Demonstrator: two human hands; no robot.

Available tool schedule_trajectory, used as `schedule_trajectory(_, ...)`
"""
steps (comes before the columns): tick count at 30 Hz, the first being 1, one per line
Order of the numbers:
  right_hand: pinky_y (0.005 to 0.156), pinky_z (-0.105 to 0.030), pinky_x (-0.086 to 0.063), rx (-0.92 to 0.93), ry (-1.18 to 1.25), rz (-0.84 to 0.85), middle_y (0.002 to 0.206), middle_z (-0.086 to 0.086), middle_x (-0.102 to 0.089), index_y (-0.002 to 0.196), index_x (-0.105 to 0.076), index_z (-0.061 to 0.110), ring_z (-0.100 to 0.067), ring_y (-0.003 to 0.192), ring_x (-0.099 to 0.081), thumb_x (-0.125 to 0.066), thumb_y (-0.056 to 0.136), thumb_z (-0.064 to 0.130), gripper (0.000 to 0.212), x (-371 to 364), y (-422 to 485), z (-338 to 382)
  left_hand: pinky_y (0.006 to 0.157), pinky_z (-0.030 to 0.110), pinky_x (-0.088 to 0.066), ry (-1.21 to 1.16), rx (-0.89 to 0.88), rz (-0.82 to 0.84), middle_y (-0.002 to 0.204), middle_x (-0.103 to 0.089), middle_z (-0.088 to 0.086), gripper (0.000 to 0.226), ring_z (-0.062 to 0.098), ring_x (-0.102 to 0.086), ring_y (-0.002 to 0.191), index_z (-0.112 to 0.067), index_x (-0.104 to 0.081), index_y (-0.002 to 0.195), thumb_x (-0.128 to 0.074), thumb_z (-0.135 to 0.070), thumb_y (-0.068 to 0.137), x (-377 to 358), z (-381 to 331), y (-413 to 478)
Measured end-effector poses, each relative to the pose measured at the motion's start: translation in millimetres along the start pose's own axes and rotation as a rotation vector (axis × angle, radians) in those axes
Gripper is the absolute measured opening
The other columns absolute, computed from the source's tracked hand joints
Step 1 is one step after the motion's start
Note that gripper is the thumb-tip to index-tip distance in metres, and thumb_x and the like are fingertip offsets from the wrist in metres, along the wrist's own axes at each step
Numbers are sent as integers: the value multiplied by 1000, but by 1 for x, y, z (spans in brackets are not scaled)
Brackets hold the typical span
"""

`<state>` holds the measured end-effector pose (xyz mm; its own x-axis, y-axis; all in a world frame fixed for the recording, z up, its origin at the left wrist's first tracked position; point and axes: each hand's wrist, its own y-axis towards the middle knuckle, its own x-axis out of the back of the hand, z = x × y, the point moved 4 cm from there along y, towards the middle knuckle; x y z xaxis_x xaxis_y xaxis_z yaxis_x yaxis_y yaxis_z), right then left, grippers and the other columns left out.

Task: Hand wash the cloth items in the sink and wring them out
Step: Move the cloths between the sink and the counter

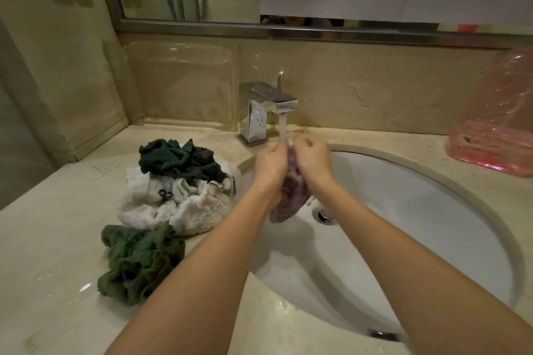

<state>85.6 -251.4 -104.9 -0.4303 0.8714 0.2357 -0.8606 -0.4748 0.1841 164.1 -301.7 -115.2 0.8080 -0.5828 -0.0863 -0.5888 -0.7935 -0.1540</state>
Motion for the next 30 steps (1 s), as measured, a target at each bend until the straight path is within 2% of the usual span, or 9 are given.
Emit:
schedule_trajectory(5,74,-36,-47,-200,261,-49,68,-5,-58,65,-52,14,-23,71,-58,-44,100,30,40,12,17,-11,62,24,-46,15,48,109,97,-68,3,32,12,-62,79,-17,-64,101,-39,-37,104,-8,9,-7)
schedule_trajectory(7,79,-39,-53,-254,430,-18,77,-7,-64,73,-55,12,-24,79,-64,-43,101,33,37,10,18,-7,78,41,-48,-12,228,195,115,-61,8,45,26,-60,105,-19,-55,122,-34,-53,102,-3,18,-7)
schedule_trajectory(10,78,-35,-51,-258,436,39,80,-6,-65,79,-59,9,-22,81,-64,-44,100,30,33,9,13,-3,84,59,-50,-272,321,222,103,-63,14,49,37,-59,104,-15,-60,107,-33,-56,101,-2,16,-8)
schedule_trajectory(14,74,-32,-45,-107,14,87,97,-8,-65,96,-60,11,-24,93,-59,-40,102,35,31,12,6,-13,71,45,-58,-309,150,110,104,-69,18,39,32,-69,89,-6,-60,115,-55,-40,97,-2,9,-2)
schedule_trajectory(18,84,-44,-49,-529,207,464,116,-11,-66,120,-62,17,-31,106,-63,-24,94,70,70,4,-9,-33,93,49,-54,-145,-54,-10,101,-64,12,11,34,-64,105,-15,-53,92,-60,-22,95,5,2,6)
schedule_trajectory(22,62,-28,-55,-402,317,394,78,-3,-72,96,-67,17,-21,78,-66,-42,98,54,45,-4,-7,-23,100,43,-44,320,-268,-105,120,-58,15,29,33,-54,116,-11,-53,109,-43,-38,102,-5,-1,6)
schedule_trajectory(25,59,-26,-51,-270,261,319,90,-5,-70,102,-64,15,-21,81,-66,-45,100,42,33,-12,-4,-19,105,43,-36,455,-307,-125,128,-51,22,47,37,-45,123,-5,-50,127,-33,-42,103,-13,1,2)
schedule_trajectory(27,52,-24,-48,-229,243,263,88,-6,-69,106,-62,17,-20,75,-65,-39,101,46,38,-14,-4,-15,95,41,-47,346,-355,-148,112,-62,17,44,34,-57,108,-4,-57,118,-33,-38,104,-6,-3,7)
schedule_trajectory(30,43,-21,-45,-187,236,222,75,-6,-65,103,-64,18,-20,63,-62,-34,102,48,42,-17,-3,-9,60,15,-45,288,-350,-129,77,-61,-1,38,13,-59,73,-7,-59,95,-33,-33,106,1,-9,14)
